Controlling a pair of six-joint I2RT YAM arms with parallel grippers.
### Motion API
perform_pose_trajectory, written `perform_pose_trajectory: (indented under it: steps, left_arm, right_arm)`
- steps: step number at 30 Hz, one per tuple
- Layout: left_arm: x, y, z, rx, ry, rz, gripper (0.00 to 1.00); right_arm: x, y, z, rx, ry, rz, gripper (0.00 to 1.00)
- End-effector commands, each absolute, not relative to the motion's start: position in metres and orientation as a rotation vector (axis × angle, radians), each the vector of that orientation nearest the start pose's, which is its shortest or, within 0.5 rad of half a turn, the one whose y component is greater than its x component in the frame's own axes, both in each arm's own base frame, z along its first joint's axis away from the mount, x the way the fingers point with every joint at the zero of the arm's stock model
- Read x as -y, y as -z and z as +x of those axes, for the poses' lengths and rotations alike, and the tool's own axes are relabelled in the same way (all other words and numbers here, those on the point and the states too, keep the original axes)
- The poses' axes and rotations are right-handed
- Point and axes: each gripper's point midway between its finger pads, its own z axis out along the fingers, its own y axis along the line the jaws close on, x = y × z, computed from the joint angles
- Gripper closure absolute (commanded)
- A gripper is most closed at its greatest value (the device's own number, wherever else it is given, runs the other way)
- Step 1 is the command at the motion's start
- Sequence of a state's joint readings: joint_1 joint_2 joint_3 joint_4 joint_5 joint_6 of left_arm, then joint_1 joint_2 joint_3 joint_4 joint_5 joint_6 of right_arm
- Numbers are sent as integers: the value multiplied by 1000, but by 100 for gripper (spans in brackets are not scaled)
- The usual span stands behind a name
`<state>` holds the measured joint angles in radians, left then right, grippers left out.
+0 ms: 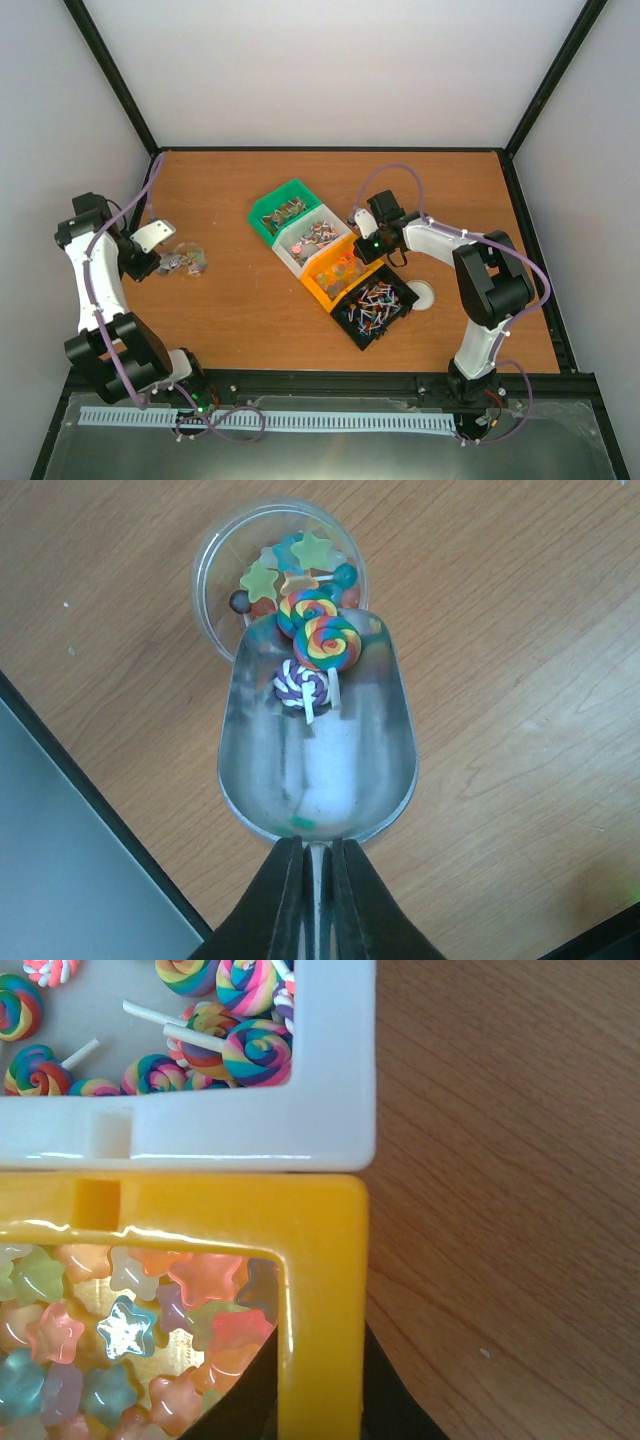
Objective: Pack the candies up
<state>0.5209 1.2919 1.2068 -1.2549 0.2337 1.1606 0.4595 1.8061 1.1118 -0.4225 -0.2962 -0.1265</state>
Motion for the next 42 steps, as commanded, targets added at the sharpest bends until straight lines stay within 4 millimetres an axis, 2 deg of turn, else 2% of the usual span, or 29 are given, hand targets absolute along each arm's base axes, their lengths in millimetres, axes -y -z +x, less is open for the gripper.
perform_pose_trajectory:
  steps: [1,14,20,26,32,36,39,42]
  left_arm:
    - [-94,-183,249,-2624,-102,1010,99]
    - [-100,-194,250,-2603,-187,1097,99]
    - [-92,-205,255,-2516,-184,1124,99]
    - [-62,-228,254,-2261,-186,1269,99]
    - [-31,-245,248,-2040,-174,1326,99]
    - [1,-251,256,-2066,-55,1273,99]
    - [30,-253,272,-2142,25,1215,99]
    - [63,-245,288,-2259,66,1214,99]
  right_arm:
    - [-225,-42,354,-2584,-511,-807,97]
    - [-226,-41,354,-2586,-516,-805,97]
    - [-228,-43,356,-2579,-519,-811,97]
    - [-227,-44,357,-2568,-504,-836,97]
    - [-226,-44,355,-2560,-502,-859,97]
    - [-228,-44,356,-2557,-505,-867,97]
    - [-228,-43,356,-2563,-512,-869,97]
    - [-229,-41,357,-2568,-511,-869,97]
